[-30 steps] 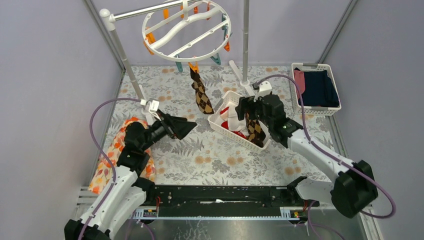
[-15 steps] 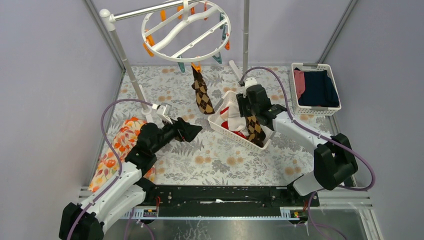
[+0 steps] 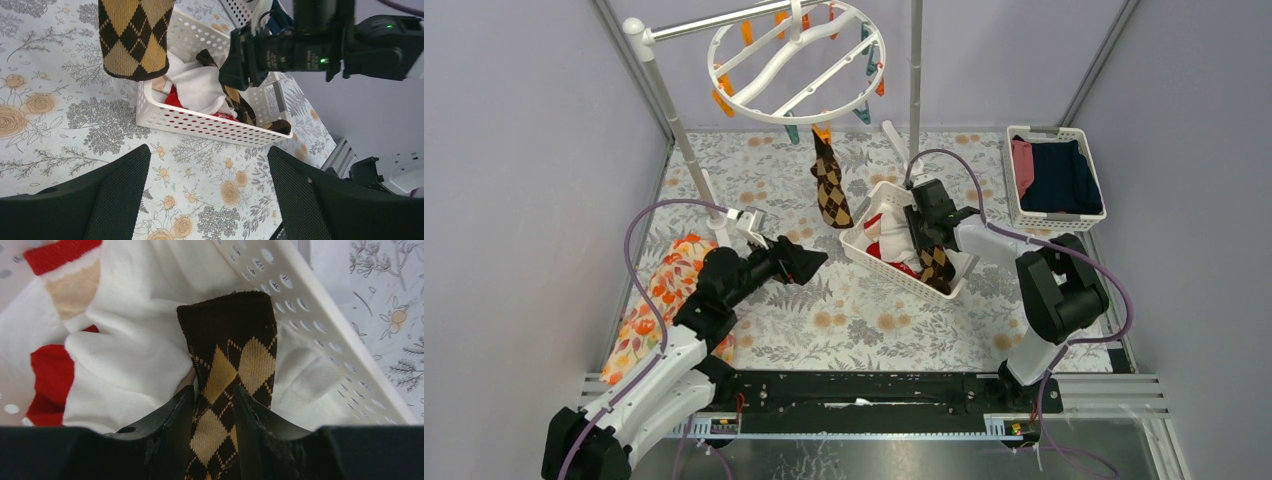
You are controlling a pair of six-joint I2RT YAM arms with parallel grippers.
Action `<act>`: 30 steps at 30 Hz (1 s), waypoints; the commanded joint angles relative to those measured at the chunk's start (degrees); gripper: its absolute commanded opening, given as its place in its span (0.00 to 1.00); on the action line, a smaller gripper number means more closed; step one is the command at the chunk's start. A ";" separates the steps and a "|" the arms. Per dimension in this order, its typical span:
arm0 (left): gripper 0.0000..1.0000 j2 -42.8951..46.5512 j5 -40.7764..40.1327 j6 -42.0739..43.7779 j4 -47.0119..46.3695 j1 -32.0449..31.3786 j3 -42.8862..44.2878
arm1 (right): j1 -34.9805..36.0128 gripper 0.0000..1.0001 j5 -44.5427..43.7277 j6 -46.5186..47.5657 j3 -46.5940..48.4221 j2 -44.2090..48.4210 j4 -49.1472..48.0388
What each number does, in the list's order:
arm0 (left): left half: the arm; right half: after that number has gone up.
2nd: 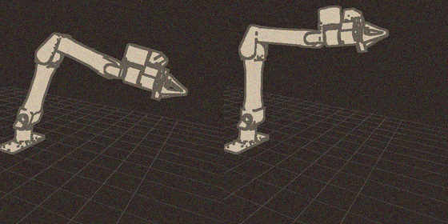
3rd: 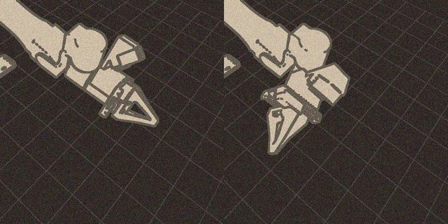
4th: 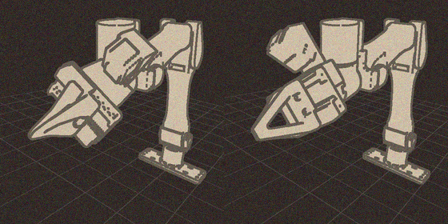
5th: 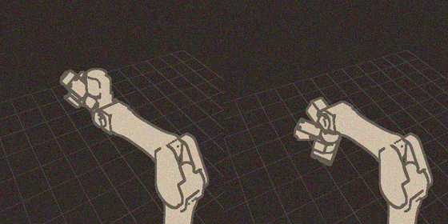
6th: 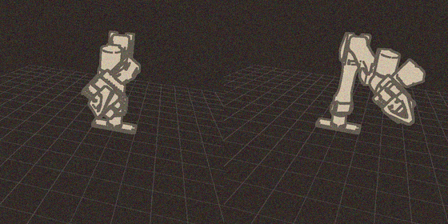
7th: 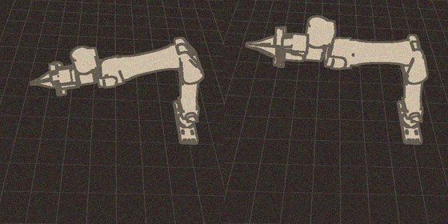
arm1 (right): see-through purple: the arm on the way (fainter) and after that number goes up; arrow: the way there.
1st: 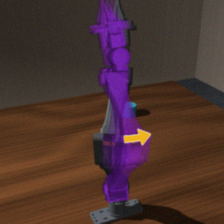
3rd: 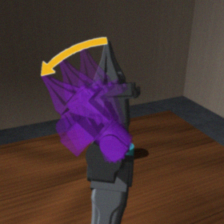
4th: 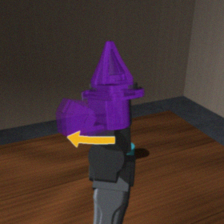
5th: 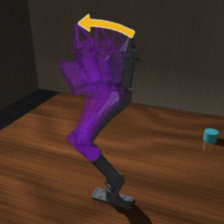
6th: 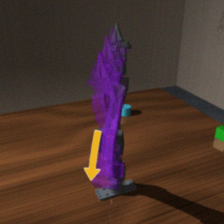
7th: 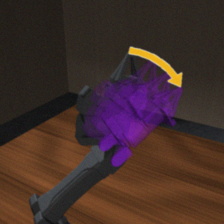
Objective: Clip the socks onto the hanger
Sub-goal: Pick up the sock from the bin.
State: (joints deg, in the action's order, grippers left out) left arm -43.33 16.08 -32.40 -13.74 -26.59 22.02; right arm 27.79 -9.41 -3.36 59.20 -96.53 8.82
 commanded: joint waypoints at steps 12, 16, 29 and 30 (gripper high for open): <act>0.91 0.92 5.24 -1.22 -7.04 -0.22 -0.88 | 0.10 0.11 -3.50 0.40 0.50 3.68 -1.73; 0.91 -0.62 10.89 -4.60 -13.14 -0.22 -1.38 | 0.13 0.05 -3.50 1.26 -1.83 12.90 -3.25; 0.88 -10.25 17.25 -19.18 -44.76 -2.21 -3.31 | 0.11 0.02 21.53 0.42 -0.44 34.27 -13.66; 0.88 -11.19 16.93 -20.30 -47.10 -2.65 -3.27 | 0.14 0.02 24.25 -0.78 -0.10 34.55 -14.86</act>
State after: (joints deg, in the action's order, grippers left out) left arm -52.25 32.18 -48.62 -47.77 -27.51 18.26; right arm 27.79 2.46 -2.09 56.40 -63.94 -0.23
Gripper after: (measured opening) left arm 0.887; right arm 0.049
